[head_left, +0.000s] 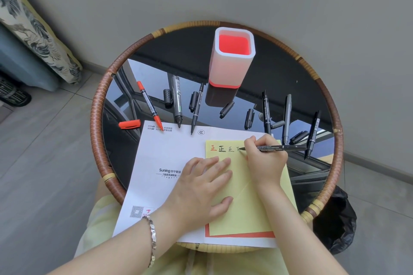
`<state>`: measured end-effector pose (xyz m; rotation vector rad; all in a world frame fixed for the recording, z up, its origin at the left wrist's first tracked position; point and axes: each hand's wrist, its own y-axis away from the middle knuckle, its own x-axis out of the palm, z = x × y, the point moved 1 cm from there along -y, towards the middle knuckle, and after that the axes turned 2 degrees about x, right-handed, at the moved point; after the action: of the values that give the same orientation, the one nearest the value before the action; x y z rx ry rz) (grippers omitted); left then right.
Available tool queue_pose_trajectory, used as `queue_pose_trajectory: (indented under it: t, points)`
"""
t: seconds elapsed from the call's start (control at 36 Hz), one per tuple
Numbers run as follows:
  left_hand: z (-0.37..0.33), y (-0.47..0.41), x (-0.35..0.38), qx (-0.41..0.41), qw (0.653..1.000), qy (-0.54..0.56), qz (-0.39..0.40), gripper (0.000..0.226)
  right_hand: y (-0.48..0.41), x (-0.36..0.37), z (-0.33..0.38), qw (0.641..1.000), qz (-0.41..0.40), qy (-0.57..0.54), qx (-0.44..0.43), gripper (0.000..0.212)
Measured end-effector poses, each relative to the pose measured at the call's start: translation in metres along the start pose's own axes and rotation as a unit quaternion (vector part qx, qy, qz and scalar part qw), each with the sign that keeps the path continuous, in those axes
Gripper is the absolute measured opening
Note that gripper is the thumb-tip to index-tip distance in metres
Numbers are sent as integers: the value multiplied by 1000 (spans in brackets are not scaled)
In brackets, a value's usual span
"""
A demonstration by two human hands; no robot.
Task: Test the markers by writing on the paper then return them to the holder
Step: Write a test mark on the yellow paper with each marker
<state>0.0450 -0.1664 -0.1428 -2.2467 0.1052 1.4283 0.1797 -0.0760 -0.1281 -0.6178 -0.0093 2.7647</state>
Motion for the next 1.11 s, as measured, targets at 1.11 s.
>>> queue_pose_trajectory:
  t: [1.11]
  points:
    - [0,-1,-1,1,1000,6,-2,41,-39,-47,61,951,195,-94,219,27]
